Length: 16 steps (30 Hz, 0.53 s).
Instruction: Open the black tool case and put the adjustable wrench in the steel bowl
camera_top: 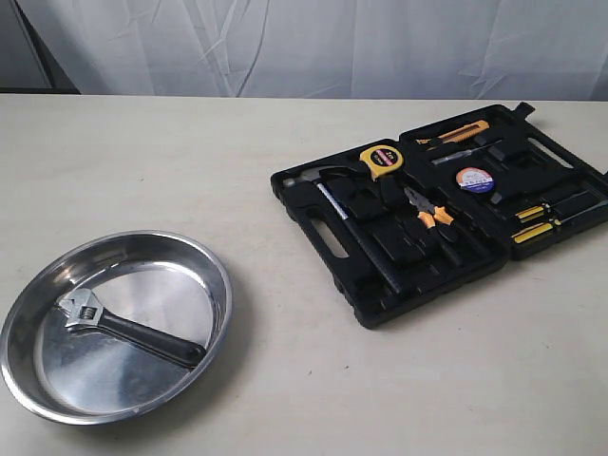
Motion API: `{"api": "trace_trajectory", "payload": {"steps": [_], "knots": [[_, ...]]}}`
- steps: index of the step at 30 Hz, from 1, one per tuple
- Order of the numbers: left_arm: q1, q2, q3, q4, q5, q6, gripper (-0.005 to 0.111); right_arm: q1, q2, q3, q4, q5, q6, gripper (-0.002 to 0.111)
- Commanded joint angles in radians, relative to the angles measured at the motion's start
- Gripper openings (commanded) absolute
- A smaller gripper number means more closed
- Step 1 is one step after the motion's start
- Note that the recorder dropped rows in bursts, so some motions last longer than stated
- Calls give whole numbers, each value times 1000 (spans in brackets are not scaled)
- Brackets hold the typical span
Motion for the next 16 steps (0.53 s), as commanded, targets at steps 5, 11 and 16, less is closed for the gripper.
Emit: {"api": "trace_trajectory", "payload": {"steps": [5, 11, 16], "knots": [[2, -4, -2, -7, -13, -6, 0, -7, -7, 2, -5, 5, -5, 0], [2, -4, -2, -7, -13, -6, 0, -7, -7, 2, -5, -6, -5, 0], [2, -4, -2, -7, -13, -6, 0, -7, -7, 2, -5, -6, -5, 0]]}}
